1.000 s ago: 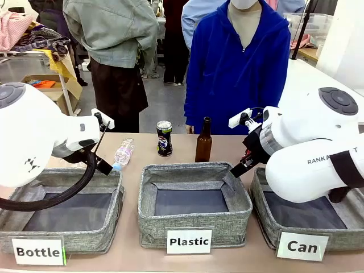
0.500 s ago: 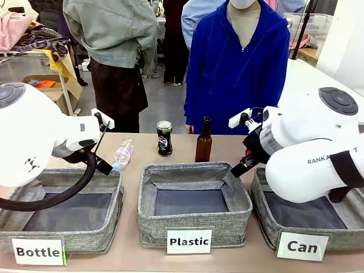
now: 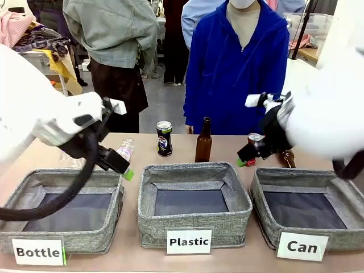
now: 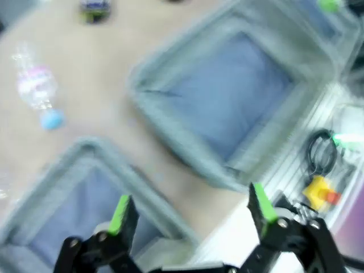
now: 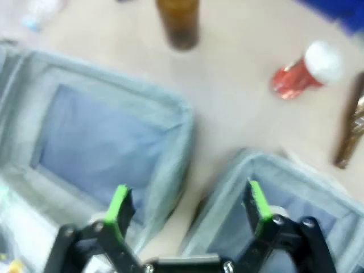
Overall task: Sort the can waste into the basket.
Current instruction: Pick up the can waste from the table and place it in the right Fabric basket.
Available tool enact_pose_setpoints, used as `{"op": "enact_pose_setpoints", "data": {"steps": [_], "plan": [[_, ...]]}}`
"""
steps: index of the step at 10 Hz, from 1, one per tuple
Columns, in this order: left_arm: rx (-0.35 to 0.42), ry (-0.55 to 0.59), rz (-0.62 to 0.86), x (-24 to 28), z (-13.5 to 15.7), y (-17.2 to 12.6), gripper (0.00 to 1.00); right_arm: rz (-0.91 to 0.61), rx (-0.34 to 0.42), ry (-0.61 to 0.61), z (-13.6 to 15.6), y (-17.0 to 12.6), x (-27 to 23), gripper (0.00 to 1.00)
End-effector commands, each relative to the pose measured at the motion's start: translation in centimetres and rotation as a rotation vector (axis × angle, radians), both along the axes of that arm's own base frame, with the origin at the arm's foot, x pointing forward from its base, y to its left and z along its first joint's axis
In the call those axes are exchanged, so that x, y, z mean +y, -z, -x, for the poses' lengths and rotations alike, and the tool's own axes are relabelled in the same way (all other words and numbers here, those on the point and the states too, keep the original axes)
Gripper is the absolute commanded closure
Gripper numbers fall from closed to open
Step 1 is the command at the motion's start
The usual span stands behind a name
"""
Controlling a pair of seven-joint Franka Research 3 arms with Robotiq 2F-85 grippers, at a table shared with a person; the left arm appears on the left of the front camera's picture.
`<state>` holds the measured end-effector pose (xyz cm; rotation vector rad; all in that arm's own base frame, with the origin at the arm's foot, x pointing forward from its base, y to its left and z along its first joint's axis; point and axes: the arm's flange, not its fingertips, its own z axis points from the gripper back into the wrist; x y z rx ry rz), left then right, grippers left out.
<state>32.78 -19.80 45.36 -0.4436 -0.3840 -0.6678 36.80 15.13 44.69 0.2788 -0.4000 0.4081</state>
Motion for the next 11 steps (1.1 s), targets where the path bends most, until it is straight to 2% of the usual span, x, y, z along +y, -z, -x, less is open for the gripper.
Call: {"op": "enact_pose_setpoints", "data": {"steps": [1,2,3,4,5,6,7,8,9,11], "plan": [[0.273,0.171,0.152,6.0,2.1,-5.0,0.0,-0.473,0.198,-0.126,2.2,-5.4,-6.2,0.0],[0.374,0.247,0.278,9.3,2.5,-6.2,0.0,-0.71,0.261,-0.123,2.8,-5.8,-9.8,0.0],[0.391,0.225,0.44,14.1,2.0,-5.7,0.0,-0.914,0.274,-0.039,3.1,-4.5,-15.1,0.0],[0.369,0.1,0.558,18.7,2.7,-3.7,0.0,-1.057,0.287,0.069,3.6,-2.5,-19.8,0.0],[0.37,-0.043,0.665,21.2,2.9,-2.3,0.0,-1.147,0.275,0.167,4.2,-0.3,-23.1,0.0],[0.355,-0.158,0.777,24.0,2.6,-1.4,0.0,-1.202,0.272,0.256,4.7,1.8,-25.5,0.0],[0.356,-0.297,0.901,25.5,3.6,-0.2,0.0,-1.253,0.27,0.319,5.9,3.6,-27.8,0.0],[0.367,-0.354,0.938,26.1,2.8,0.4,0.0,-1.299,0.242,0.389,6.7,4.9,-29.4,0.0],[0.372,-0.428,0.98,24.8,2.3,1.0,0.0,-1.328,0.218,0.432,7.1,6.0,-30.9,0.0],[0.392,-0.532,1.074,22.2,4.0,2.2,0.0,-1.341,0.239,0.484,7.6,7.4,-32.8,0.0]]}}
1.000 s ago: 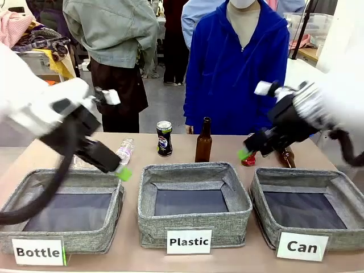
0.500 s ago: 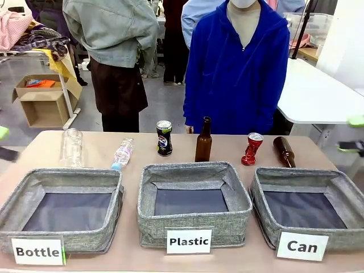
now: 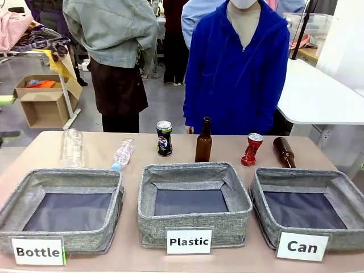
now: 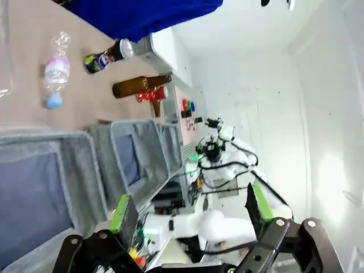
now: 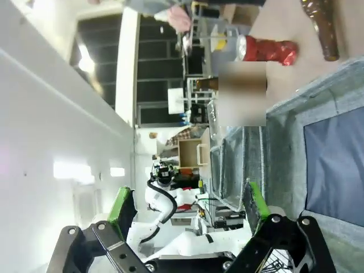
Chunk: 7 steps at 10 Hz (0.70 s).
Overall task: Sort the can waste into the basket.
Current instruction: Pick up the can waste from the table and place it in the right Fabric basket.
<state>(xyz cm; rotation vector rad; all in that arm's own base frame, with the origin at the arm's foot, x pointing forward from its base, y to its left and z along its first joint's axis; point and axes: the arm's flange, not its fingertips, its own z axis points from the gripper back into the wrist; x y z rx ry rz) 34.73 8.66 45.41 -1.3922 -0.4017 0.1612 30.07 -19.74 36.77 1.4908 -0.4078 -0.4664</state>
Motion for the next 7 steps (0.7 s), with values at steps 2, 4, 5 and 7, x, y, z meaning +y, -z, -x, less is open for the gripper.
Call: {"op": "enact_pose_setpoints", "data": {"steps": [2,4,5,7], "plan": [[0.043,-0.185,-0.036,-7.2,4.6,0.4,0.0,0.0,0.0,0.0,0.0,0.0,0.0,0.0],[0.017,-0.044,0.022,-1.3,-1.2,-0.3,0.0,0.0,0.0,0.0,0.0,0.0,0.0,0.0],[0.017,-0.044,0.022,-1.3,-1.2,-0.3,0.0,0.0,0.0,0.0,0.0,0.0,0.0,0.0],[0.017,-0.044,0.022,-1.3,-1.2,-0.3,0.0,0.0,0.0,0.0,0.0,0.0,0.0,0.0]]}}
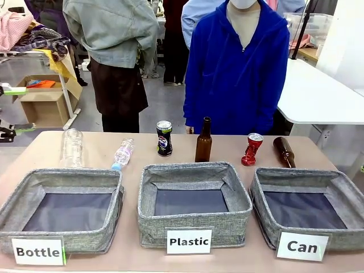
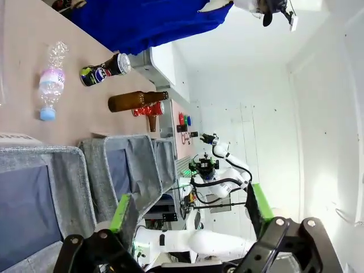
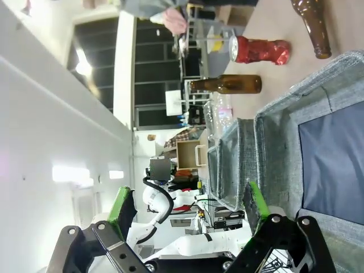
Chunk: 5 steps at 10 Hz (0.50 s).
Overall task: Sort the can waste into the basket.
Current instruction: Pick up the can waste from the table and place it in the right Fabric basket.
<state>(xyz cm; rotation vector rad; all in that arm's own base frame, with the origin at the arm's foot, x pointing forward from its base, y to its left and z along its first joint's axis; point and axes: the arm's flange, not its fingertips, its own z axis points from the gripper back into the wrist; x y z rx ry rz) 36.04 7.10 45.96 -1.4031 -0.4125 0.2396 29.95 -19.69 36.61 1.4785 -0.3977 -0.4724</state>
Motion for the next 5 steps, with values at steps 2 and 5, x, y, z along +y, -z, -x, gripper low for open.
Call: {"op": "enact_pose_setpoints", "data": {"steps": [2,5], "plan": [[-0.016,-0.016,-0.178,-0.9,0.3,-0.9,0.0,-0.009,-0.013,0.002,-0.1,-0.2,-0.1,0.0],[-0.373,0.234,-0.52,-8.5,-6.1,-1.5,0.0,-0.009,-0.013,0.002,-0.1,-0.2,-0.1,0.0]]}}
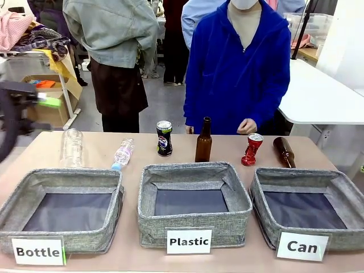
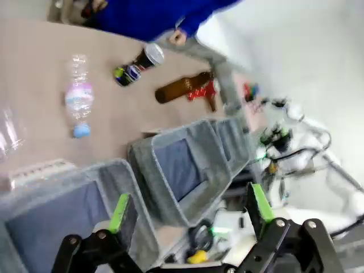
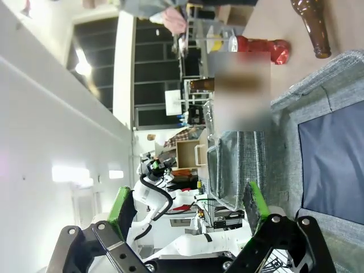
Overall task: Sort the can waste into the basket.
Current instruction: Pick up the can waste from the table and place it in the right Fabric basket.
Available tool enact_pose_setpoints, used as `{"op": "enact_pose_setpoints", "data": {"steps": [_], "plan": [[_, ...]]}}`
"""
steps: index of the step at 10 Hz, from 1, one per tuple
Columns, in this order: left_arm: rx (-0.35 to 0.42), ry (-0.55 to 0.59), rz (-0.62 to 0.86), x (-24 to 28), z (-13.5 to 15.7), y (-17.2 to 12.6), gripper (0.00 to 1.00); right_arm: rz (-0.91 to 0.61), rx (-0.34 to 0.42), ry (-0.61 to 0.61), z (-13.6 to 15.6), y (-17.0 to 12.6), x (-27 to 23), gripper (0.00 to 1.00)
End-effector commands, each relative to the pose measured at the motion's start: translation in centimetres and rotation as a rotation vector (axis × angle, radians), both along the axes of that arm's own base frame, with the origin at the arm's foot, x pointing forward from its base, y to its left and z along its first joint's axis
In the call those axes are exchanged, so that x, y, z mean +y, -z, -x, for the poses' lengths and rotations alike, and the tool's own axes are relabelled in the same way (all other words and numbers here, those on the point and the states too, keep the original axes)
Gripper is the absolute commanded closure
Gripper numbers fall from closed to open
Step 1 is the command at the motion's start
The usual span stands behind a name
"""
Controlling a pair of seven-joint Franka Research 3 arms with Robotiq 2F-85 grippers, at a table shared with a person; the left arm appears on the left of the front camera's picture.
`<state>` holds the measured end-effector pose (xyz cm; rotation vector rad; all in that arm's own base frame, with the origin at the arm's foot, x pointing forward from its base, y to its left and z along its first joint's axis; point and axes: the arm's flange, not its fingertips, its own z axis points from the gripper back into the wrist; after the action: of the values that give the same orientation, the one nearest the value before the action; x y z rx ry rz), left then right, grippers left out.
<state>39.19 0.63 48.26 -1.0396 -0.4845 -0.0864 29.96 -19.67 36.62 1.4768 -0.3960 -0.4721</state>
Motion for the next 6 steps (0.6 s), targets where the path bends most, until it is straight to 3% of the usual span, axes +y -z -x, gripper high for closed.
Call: {"op": "enact_pose_setpoints", "data": {"steps": [1,3,4,5,6], "plan": [[-0.357,0.31,-0.112,-5.4,-5.5,1.5,0.0,-0.01,-0.015,0.003,-0.1,-0.2,-0.1,0.0],[-0.601,0.577,0.058,-12.4,-8.8,3.2,0.0,-0.01,-0.015,0.003,-0.1,-0.2,-0.1,0.0],[-0.649,0.609,0.116,-15.7,-11.0,4.6,0.0,-0.01,-0.015,0.003,-0.1,-0.2,-0.1,0.0],[-0.655,0.618,0.097,-19.1,-13.6,5.8,0.0,-0.01,-0.015,0.003,-0.1,-0.2,-0.1,0.0],[-0.58,0.592,0.083,-20.6,-15.4,5.6,0.0,-0.01,-0.015,0.003,-0.1,-0.2,-0.1,0.0]]}}
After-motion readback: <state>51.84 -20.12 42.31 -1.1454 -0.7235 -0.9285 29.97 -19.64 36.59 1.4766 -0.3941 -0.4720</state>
